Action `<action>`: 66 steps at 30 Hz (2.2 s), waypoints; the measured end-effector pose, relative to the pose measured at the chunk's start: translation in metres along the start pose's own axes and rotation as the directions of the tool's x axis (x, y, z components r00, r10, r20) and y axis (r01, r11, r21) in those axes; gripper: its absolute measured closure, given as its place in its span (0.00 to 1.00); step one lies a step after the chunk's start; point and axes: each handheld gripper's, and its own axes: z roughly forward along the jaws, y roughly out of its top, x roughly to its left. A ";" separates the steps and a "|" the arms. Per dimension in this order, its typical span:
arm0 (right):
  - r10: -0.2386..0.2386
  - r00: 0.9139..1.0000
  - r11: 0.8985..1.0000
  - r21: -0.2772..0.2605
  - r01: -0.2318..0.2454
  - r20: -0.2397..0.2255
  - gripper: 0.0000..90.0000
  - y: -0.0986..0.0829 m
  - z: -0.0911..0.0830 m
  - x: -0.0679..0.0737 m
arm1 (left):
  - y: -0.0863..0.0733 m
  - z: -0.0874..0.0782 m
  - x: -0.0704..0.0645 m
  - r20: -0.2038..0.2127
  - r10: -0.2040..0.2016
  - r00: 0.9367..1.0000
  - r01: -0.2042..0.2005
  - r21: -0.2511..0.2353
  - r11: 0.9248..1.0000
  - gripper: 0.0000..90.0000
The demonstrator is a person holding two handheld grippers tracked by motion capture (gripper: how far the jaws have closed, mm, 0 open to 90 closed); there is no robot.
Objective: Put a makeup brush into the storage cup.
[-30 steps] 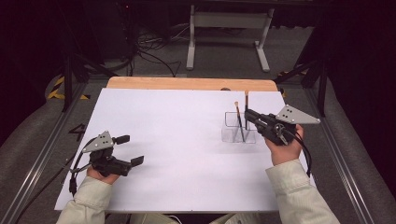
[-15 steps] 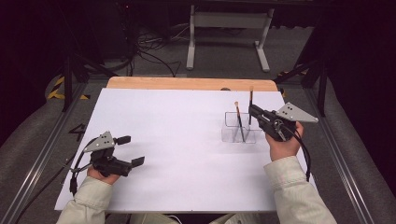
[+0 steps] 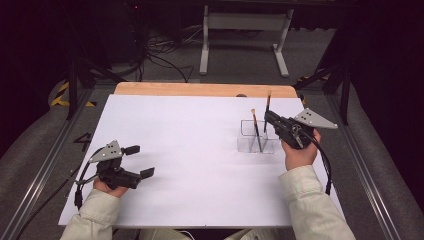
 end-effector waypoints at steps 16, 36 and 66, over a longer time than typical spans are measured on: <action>0.075 0.997 0.997 0.007 -0.075 0.004 0.93 -0.019 0.009 -0.010 | 0.000 0.000 0.000 -0.004 -0.003 1.000 0.003 -0.005 1.000 0.00; 0.105 0.994 0.992 0.065 -0.105 0.006 0.93 -0.036 0.016 -0.011 | 0.000 -0.001 0.000 -0.004 -0.003 1.000 0.003 -0.006 1.000 0.00; 0.048 0.997 0.998 0.043 -0.045 -0.058 0.11 -0.023 -0.007 -0.004 | -0.002 -0.008 -0.001 -0.002 -0.025 1.000 0.025 -0.034 0.999 0.00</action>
